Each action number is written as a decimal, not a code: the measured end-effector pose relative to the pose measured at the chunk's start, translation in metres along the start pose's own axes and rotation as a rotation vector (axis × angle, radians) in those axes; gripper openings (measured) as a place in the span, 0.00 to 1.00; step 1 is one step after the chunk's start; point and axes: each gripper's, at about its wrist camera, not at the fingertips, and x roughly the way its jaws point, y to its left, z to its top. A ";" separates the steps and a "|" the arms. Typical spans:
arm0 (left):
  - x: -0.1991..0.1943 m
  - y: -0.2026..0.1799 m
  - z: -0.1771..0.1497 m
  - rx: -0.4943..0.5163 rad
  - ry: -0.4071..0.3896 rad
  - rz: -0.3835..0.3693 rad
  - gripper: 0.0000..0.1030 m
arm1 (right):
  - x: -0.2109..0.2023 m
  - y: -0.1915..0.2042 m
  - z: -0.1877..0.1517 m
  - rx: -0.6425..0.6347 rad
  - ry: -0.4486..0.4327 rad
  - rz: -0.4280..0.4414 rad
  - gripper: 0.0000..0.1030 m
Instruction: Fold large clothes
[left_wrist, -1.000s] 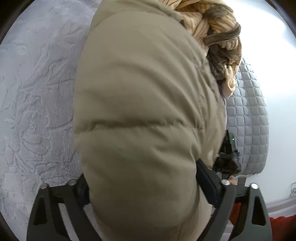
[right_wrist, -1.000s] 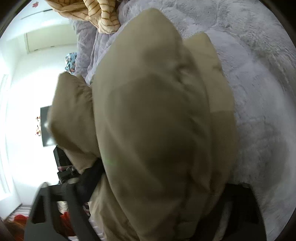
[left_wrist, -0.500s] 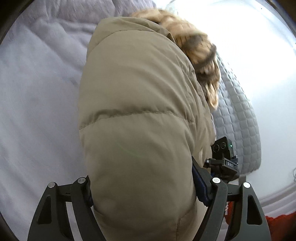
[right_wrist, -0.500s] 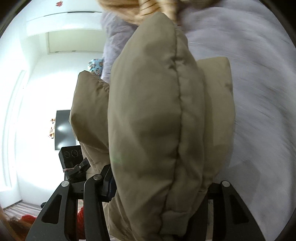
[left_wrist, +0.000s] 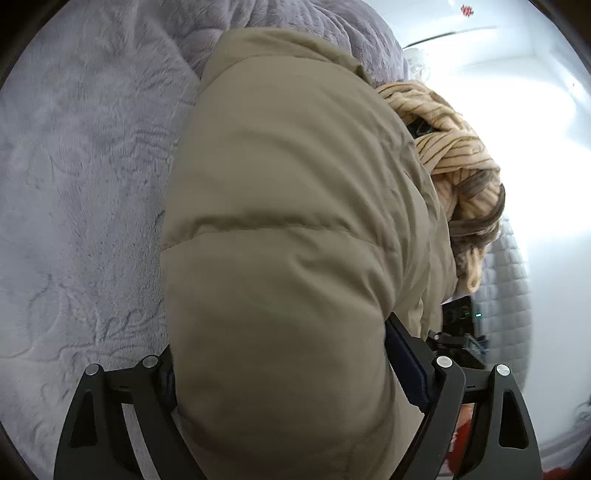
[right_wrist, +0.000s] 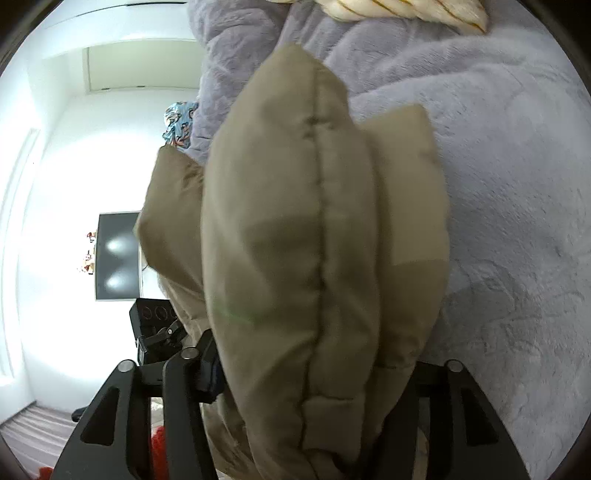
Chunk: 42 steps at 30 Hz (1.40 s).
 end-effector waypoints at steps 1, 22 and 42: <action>0.002 0.001 -0.001 0.001 -0.003 -0.005 0.86 | 0.000 -0.003 -0.001 0.009 0.000 -0.012 0.61; -0.046 -0.064 -0.020 0.294 -0.204 0.446 0.86 | -0.028 0.101 -0.065 -0.250 -0.211 -0.349 0.21; -0.057 -0.081 -0.054 0.328 -0.176 0.588 0.87 | -0.015 0.078 -0.092 -0.156 -0.249 -0.480 0.19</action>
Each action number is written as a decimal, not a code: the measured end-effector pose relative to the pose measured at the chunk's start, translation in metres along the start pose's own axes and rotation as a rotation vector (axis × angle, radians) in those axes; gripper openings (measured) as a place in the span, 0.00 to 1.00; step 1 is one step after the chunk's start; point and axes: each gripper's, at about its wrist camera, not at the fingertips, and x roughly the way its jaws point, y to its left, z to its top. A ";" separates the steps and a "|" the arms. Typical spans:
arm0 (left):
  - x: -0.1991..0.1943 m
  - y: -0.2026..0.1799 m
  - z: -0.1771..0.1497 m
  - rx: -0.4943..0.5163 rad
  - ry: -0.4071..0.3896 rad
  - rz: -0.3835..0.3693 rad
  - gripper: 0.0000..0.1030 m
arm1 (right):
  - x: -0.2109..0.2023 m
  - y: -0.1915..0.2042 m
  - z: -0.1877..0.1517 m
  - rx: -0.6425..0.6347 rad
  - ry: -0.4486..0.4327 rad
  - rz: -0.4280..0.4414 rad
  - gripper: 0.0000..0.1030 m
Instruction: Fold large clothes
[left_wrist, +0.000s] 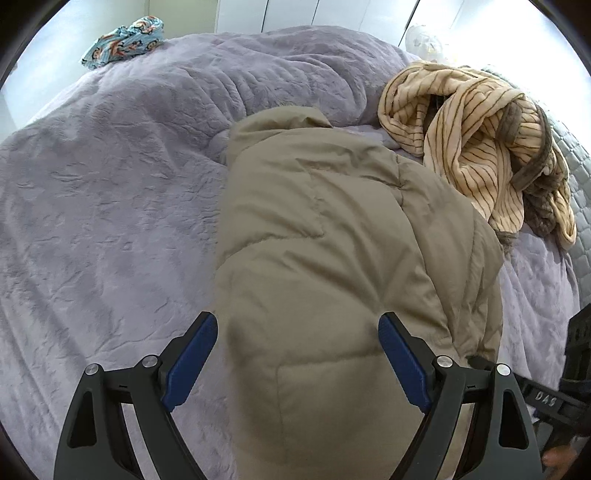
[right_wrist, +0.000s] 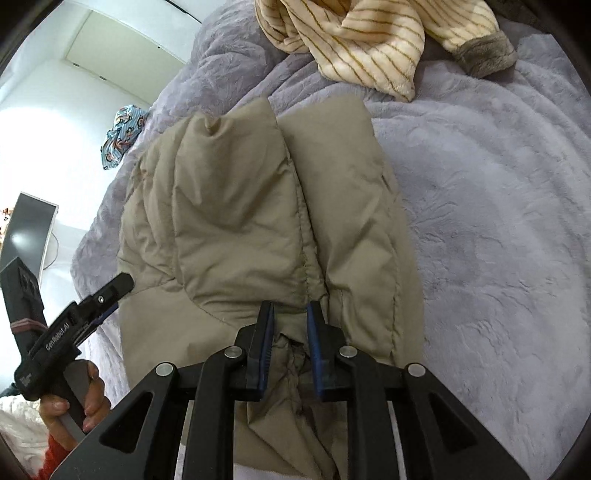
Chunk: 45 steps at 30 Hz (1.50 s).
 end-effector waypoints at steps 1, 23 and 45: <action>-0.005 0.000 -0.002 0.006 -0.004 0.013 0.87 | -0.004 0.002 -0.001 0.000 -0.006 -0.004 0.19; -0.050 0.016 -0.054 0.013 0.045 0.110 0.87 | -0.047 0.017 -0.044 -0.024 -0.029 -0.120 0.20; -0.117 0.031 -0.078 -0.043 0.034 0.057 0.99 | -0.097 0.063 -0.089 -0.041 0.016 -0.209 0.20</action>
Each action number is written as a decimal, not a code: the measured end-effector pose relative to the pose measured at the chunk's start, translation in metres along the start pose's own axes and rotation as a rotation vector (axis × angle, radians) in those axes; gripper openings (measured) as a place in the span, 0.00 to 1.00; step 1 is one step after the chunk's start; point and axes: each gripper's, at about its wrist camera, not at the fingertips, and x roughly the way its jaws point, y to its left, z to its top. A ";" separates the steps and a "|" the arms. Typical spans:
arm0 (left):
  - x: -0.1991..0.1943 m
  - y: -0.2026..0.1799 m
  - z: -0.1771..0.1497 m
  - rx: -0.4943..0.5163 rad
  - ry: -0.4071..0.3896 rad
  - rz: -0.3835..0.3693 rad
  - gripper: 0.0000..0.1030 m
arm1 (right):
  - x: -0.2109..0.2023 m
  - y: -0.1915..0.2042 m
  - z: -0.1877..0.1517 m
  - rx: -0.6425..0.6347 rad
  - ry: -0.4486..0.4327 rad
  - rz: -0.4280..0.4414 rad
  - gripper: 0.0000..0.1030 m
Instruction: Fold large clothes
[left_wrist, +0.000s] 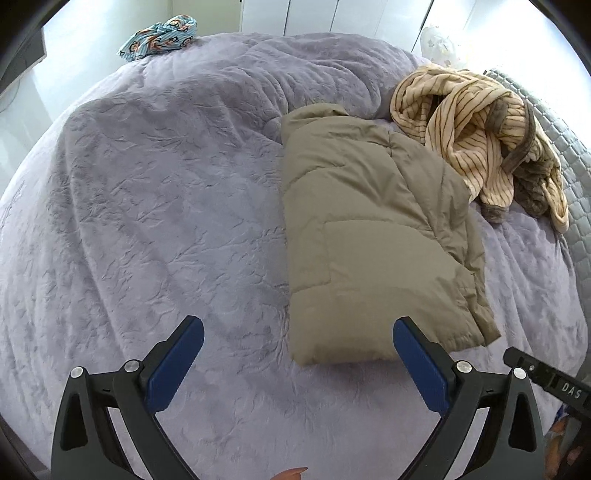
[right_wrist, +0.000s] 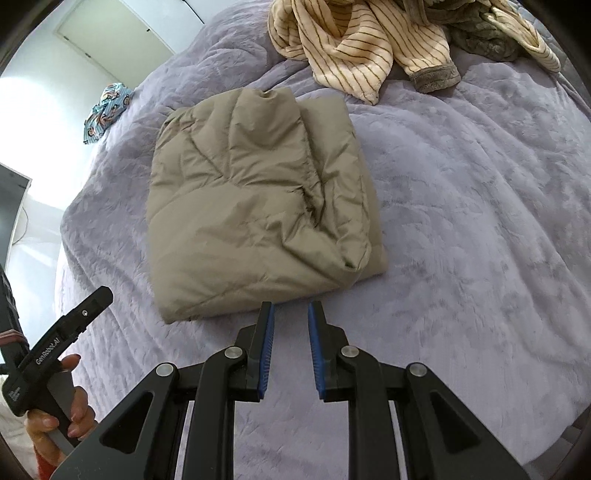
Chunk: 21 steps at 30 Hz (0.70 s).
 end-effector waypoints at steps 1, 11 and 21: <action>-0.004 0.001 -0.001 0.001 0.001 -0.001 0.99 | -0.002 0.002 -0.002 0.003 0.000 -0.005 0.20; -0.053 0.005 -0.012 0.093 -0.041 0.068 0.99 | -0.038 0.029 -0.020 0.017 -0.037 -0.007 0.48; -0.103 -0.012 -0.010 0.098 -0.144 0.136 0.99 | -0.083 0.045 -0.009 -0.054 -0.162 -0.034 0.78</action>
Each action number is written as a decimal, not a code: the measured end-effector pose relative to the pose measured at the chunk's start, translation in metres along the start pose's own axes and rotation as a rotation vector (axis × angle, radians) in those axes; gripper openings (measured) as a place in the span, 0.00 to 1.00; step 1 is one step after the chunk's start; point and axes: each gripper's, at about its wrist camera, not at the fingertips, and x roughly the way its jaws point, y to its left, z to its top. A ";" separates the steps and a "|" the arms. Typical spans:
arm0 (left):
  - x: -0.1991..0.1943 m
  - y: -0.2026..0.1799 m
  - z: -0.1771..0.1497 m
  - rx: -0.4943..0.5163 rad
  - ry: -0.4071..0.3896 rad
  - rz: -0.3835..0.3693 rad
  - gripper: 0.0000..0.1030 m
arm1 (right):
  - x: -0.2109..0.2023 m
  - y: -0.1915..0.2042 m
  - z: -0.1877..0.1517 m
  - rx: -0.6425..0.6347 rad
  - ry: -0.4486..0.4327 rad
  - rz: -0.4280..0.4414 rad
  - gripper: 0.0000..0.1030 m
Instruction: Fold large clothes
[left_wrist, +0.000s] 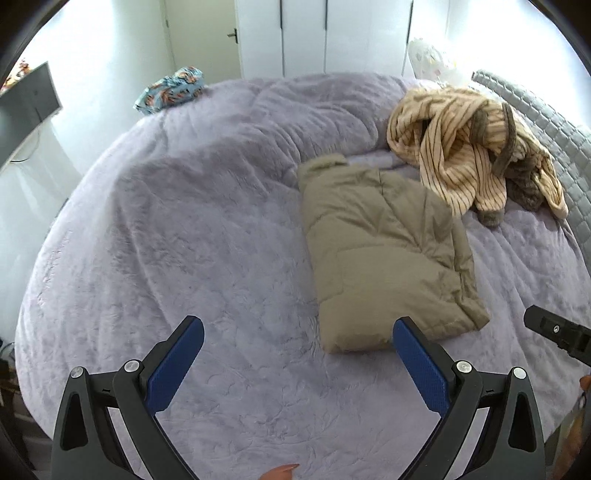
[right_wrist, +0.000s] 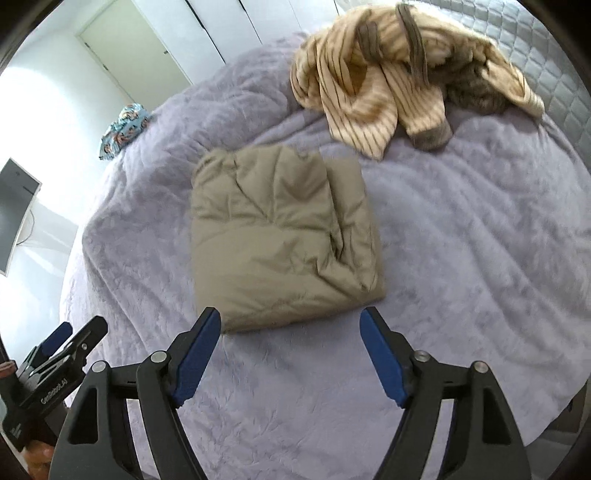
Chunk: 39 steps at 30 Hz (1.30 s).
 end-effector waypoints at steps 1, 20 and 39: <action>-0.004 -0.002 0.000 -0.011 -0.004 0.007 0.99 | -0.004 -0.001 0.004 -0.014 -0.006 -0.004 0.78; -0.054 -0.042 0.008 -0.056 -0.069 0.028 0.99 | -0.048 -0.004 0.022 -0.125 -0.114 -0.031 1.00; -0.062 -0.040 0.012 -0.047 -0.082 0.059 0.99 | -0.060 -0.005 0.030 -0.111 -0.153 -0.032 1.00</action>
